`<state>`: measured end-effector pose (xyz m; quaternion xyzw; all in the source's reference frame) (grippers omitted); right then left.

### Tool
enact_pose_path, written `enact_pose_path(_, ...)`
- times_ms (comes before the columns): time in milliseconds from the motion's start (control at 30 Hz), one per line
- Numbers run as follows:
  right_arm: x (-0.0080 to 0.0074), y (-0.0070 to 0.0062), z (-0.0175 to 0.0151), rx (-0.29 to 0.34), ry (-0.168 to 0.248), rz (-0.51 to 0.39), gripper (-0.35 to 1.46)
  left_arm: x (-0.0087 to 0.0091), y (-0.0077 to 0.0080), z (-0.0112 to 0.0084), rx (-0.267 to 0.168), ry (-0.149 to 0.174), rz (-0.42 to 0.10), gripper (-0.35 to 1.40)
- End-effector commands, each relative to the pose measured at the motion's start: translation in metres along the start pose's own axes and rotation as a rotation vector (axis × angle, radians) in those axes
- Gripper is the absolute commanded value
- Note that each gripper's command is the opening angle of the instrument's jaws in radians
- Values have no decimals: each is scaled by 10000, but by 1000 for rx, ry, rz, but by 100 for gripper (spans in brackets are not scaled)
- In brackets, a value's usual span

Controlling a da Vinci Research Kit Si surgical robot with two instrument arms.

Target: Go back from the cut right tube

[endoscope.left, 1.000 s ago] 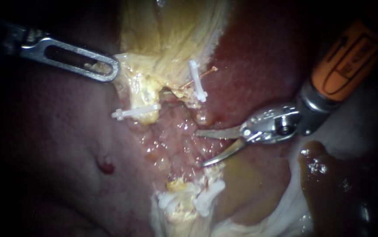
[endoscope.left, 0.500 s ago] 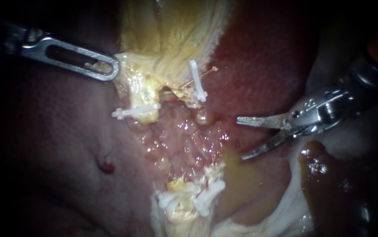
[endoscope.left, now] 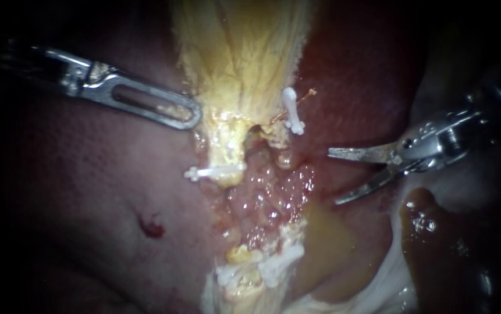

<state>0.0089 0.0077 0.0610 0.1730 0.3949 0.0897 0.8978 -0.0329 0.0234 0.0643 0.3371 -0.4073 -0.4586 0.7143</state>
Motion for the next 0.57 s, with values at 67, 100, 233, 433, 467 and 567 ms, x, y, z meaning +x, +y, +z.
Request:
enact_pose_path(67, 0, 2, -4, 2, 1, 3, 145, 1, 3, 4, -3, -1, 0, -35)
enact_pose_path(100, 0, 2, -5, 3, 1, 3, 145, 0, 4, 6, -3, -1, 1, -35)
enact_pose_path(233, 0, 3, -7, 4, 1, 4, 145, -1, 3, 9, -2, 0, 0, -35)
enact_pose_path(433, 0, 3, -7, 4, 1, 4, 145, 0, 3, 8, -2, 0, 0, -35)
enact_pose_path(467, 0, 3, -7, 3, 1, 4, 145, 0, 3, 8, -2, 0, 0, -35)
enact_pose_path(567, 0, 3, -7, 3, 1, 4, 145, 0, 3, 8, -2, 0, 1, -35)
